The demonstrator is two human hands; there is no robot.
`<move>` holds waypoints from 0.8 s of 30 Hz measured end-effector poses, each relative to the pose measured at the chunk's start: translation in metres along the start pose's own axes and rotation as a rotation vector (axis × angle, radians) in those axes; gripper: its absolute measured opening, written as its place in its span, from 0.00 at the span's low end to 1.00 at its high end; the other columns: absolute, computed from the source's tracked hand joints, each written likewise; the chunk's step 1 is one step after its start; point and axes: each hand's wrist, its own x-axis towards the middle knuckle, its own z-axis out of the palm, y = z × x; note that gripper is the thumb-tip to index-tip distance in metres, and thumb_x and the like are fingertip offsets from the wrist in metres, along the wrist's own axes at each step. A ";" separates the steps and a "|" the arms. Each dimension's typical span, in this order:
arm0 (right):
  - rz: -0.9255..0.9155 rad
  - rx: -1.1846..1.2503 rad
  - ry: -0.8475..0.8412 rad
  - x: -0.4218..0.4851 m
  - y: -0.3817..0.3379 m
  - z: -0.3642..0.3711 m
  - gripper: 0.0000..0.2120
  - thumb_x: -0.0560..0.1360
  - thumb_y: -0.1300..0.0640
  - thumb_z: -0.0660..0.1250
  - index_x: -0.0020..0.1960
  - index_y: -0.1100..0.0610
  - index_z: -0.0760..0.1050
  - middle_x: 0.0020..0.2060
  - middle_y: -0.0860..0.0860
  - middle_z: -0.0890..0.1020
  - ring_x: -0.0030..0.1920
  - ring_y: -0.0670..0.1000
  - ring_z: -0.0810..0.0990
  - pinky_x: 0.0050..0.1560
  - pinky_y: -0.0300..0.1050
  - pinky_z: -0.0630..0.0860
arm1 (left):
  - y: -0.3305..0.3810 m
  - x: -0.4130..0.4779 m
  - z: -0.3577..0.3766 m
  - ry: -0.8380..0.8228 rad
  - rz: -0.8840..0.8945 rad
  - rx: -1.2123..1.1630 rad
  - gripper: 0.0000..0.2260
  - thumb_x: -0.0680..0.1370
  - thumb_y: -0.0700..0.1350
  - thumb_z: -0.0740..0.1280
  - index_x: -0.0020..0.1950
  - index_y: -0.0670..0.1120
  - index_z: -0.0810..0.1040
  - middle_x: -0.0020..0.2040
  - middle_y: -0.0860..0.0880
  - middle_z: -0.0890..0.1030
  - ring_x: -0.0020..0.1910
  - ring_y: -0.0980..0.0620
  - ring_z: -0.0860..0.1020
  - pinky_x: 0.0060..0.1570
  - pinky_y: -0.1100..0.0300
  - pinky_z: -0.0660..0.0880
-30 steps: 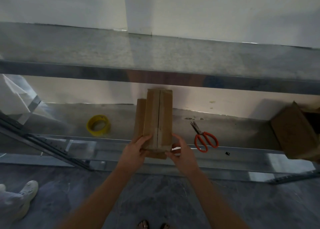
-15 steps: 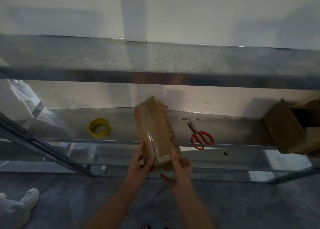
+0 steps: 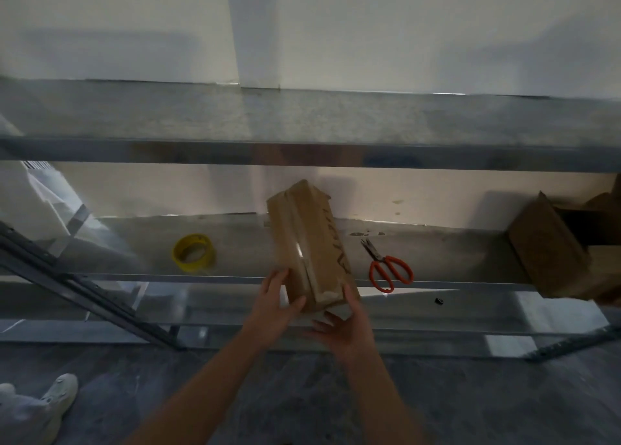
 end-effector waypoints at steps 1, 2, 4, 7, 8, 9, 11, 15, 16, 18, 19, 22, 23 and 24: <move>-0.010 -0.009 0.004 0.001 0.001 0.004 0.36 0.69 0.41 0.72 0.73 0.50 0.67 0.64 0.62 0.74 0.60 0.68 0.75 0.52 0.75 0.74 | 0.005 0.003 0.001 -0.029 -0.034 -0.053 0.33 0.76 0.49 0.70 0.77 0.47 0.58 0.75 0.44 0.59 0.71 0.47 0.66 0.72 0.53 0.63; -0.025 0.009 0.008 0.003 0.002 0.009 0.35 0.69 0.40 0.71 0.73 0.48 0.67 0.66 0.61 0.72 0.63 0.70 0.73 0.52 0.79 0.72 | 0.009 0.005 0.002 -0.038 -0.049 -0.070 0.34 0.77 0.49 0.69 0.78 0.46 0.56 0.75 0.44 0.60 0.71 0.47 0.67 0.71 0.51 0.65; -0.067 0.085 0.024 0.007 0.005 0.017 0.33 0.69 0.40 0.70 0.72 0.44 0.67 0.68 0.59 0.70 0.65 0.72 0.70 0.51 0.80 0.71 | 0.014 0.005 0.005 -0.040 -0.040 0.015 0.35 0.77 0.50 0.68 0.78 0.43 0.54 0.76 0.44 0.59 0.72 0.47 0.66 0.71 0.51 0.64; -0.127 0.140 0.083 0.013 0.006 0.017 0.33 0.68 0.48 0.74 0.70 0.40 0.66 0.68 0.57 0.71 0.64 0.69 0.72 0.49 0.74 0.76 | 0.010 0.006 0.004 -0.094 -0.042 0.039 0.36 0.78 0.51 0.67 0.78 0.42 0.53 0.77 0.44 0.59 0.73 0.48 0.63 0.72 0.54 0.61; -0.143 0.126 0.088 0.014 0.007 0.013 0.36 0.66 0.49 0.76 0.70 0.40 0.66 0.68 0.56 0.72 0.64 0.67 0.73 0.49 0.71 0.77 | 0.008 0.006 0.002 -0.113 -0.040 0.046 0.35 0.78 0.52 0.67 0.78 0.43 0.53 0.77 0.45 0.59 0.74 0.48 0.62 0.72 0.57 0.59; -0.167 0.088 0.078 0.014 0.007 0.007 0.38 0.65 0.50 0.78 0.71 0.38 0.65 0.68 0.55 0.73 0.64 0.64 0.74 0.50 0.69 0.78 | 0.008 0.005 -0.002 -0.110 -0.008 0.090 0.34 0.78 0.53 0.66 0.78 0.44 0.54 0.76 0.46 0.60 0.74 0.49 0.61 0.71 0.60 0.58; -0.267 -0.051 0.038 0.009 0.004 -0.003 0.46 0.62 0.52 0.81 0.71 0.30 0.61 0.69 0.50 0.74 0.66 0.58 0.75 0.53 0.64 0.79 | 0.010 0.002 -0.010 -0.031 0.141 0.193 0.31 0.79 0.53 0.65 0.78 0.48 0.55 0.75 0.50 0.62 0.73 0.52 0.61 0.68 0.64 0.57; -0.636 -0.461 0.019 -0.003 -0.012 -0.015 0.60 0.55 0.58 0.86 0.70 0.23 0.54 0.72 0.43 0.69 0.68 0.46 0.73 0.63 0.57 0.75 | 0.016 -0.001 -0.023 0.044 0.295 0.108 0.30 0.79 0.56 0.63 0.77 0.58 0.51 0.71 0.63 0.57 0.69 0.68 0.57 0.67 0.68 0.56; -0.729 -0.570 0.007 -0.005 -0.015 -0.015 0.64 0.54 0.58 0.86 0.73 0.26 0.50 0.72 0.41 0.68 0.70 0.45 0.71 0.65 0.57 0.74 | 0.017 0.000 -0.020 0.005 0.276 0.068 0.31 0.79 0.56 0.62 0.77 0.58 0.51 0.73 0.62 0.56 0.69 0.68 0.56 0.69 0.67 0.56; -0.841 -0.712 -0.056 -0.006 -0.014 -0.012 0.68 0.53 0.59 0.86 0.78 0.37 0.45 0.75 0.44 0.64 0.74 0.49 0.66 0.68 0.61 0.70 | 0.020 0.000 -0.009 -0.121 0.202 -0.025 0.34 0.78 0.57 0.63 0.78 0.54 0.49 0.77 0.56 0.54 0.74 0.61 0.55 0.74 0.58 0.57; -0.860 -0.757 -0.071 -0.006 -0.013 -0.009 0.69 0.54 0.58 0.86 0.79 0.40 0.43 0.76 0.47 0.61 0.75 0.51 0.64 0.69 0.61 0.70 | 0.021 0.000 -0.002 -0.171 0.168 -0.043 0.37 0.77 0.58 0.63 0.79 0.53 0.46 0.78 0.54 0.51 0.75 0.59 0.53 0.75 0.55 0.56; -0.842 -0.749 -0.053 -0.007 -0.011 -0.005 0.66 0.57 0.58 0.85 0.79 0.42 0.44 0.74 0.43 0.62 0.73 0.43 0.65 0.66 0.42 0.73 | 0.021 -0.006 0.017 -0.161 0.097 -0.038 0.41 0.74 0.65 0.61 0.78 0.54 0.41 0.77 0.60 0.41 0.74 0.61 0.48 0.73 0.60 0.52; -0.812 -0.701 -0.034 -0.008 -0.011 -0.005 0.64 0.56 0.59 0.84 0.78 0.41 0.46 0.73 0.41 0.63 0.71 0.40 0.68 0.64 0.39 0.74 | 0.021 -0.007 0.019 -0.140 0.085 -0.067 0.41 0.73 0.67 0.59 0.78 0.55 0.43 0.77 0.61 0.42 0.74 0.62 0.48 0.73 0.61 0.52; -0.776 -0.640 -0.012 -0.008 -0.013 -0.007 0.61 0.56 0.61 0.83 0.77 0.41 0.49 0.72 0.43 0.66 0.68 0.40 0.71 0.62 0.39 0.76 | 0.020 -0.007 0.020 -0.131 0.086 -0.091 0.39 0.73 0.67 0.58 0.78 0.56 0.46 0.77 0.61 0.44 0.73 0.63 0.49 0.71 0.63 0.53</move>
